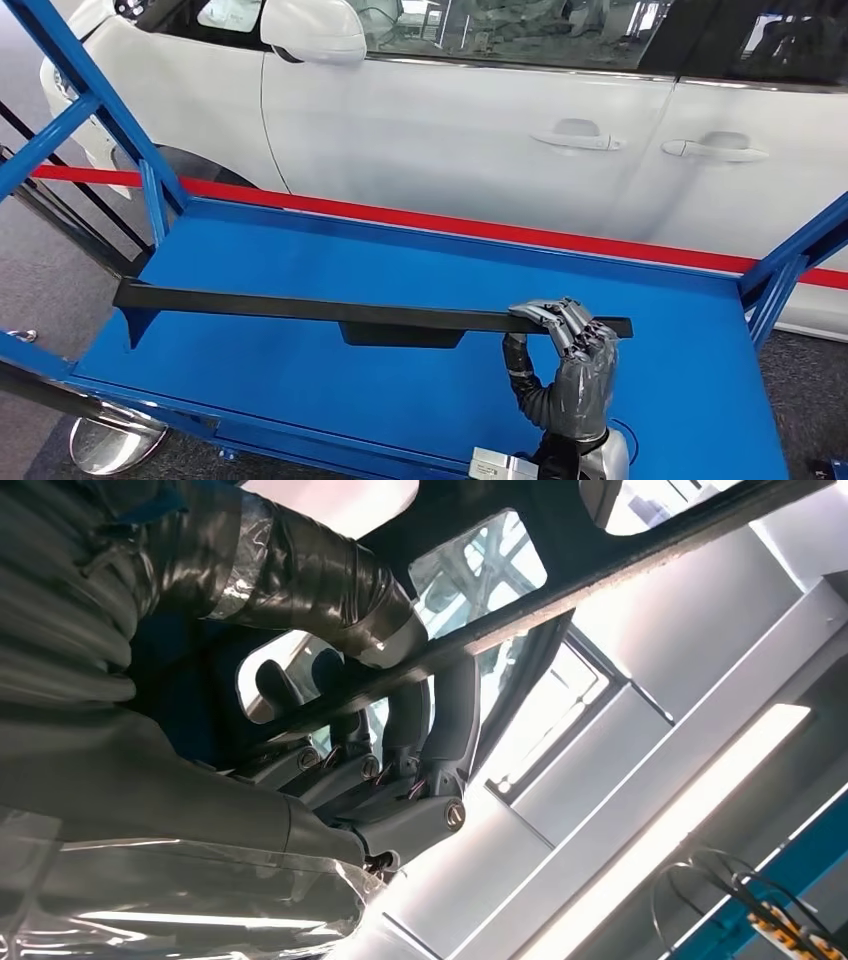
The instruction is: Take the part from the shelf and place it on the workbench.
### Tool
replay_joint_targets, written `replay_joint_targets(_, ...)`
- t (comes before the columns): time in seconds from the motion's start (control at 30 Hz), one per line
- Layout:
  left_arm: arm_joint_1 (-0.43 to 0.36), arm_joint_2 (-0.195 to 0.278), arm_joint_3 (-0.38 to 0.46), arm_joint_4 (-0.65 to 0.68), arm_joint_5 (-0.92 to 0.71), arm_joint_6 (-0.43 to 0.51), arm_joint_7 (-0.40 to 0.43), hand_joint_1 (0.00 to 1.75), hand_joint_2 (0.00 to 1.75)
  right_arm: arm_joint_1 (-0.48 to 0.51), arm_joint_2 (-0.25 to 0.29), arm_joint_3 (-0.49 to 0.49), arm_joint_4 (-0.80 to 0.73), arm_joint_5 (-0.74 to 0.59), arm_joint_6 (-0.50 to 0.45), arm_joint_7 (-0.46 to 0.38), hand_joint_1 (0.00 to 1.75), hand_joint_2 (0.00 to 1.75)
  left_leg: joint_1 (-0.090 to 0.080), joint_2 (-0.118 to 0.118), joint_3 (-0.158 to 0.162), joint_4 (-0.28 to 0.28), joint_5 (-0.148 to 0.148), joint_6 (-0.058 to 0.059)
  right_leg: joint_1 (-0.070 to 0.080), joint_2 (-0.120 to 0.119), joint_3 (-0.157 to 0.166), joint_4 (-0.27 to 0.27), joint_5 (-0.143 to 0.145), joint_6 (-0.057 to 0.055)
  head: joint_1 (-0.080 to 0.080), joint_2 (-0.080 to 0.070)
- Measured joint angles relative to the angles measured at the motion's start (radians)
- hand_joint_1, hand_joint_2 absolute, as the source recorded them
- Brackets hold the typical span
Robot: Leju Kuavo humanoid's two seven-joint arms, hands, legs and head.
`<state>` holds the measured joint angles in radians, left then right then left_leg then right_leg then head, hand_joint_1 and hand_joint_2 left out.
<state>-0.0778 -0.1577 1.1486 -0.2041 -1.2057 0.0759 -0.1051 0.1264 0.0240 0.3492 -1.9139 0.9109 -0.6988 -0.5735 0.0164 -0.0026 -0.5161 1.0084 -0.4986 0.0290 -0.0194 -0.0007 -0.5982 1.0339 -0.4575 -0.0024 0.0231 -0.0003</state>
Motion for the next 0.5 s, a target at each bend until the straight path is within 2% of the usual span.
replay_joint_targets(0.13,0.001,0.000,0.000,0.000,0.000,0.000,0.000,0.00,1.75,0.000,0.000,0.000,0.000,0.000,0.000,0.000,1.75,1.75,0.002,0.000,0.006,-0.010,0.000,-0.023,0.002,0.000,0.001,0.000,-0.004,-0.007,0.000,0.000)
replay_joint_targets(0.27,0.001,0.000,0.000,0.000,0.002,-0.002,0.000,0.00,1.75,0.000,0.000,0.000,0.000,0.000,0.000,0.000,1.75,1.75,0.004,0.000,0.008,-0.013,-0.001,-0.040,0.003,0.000,0.003,0.000,-0.006,-0.008,0.000,0.000)
replay_joint_targets(0.5,0.001,0.000,0.000,0.000,0.002,-0.003,0.000,0.00,1.75,0.000,0.000,0.000,0.000,0.000,0.000,0.001,1.75,1.75,0.003,0.000,0.010,-0.013,-0.003,-0.046,0.003,0.000,0.007,-0.001,-0.006,-0.008,0.000,0.000)
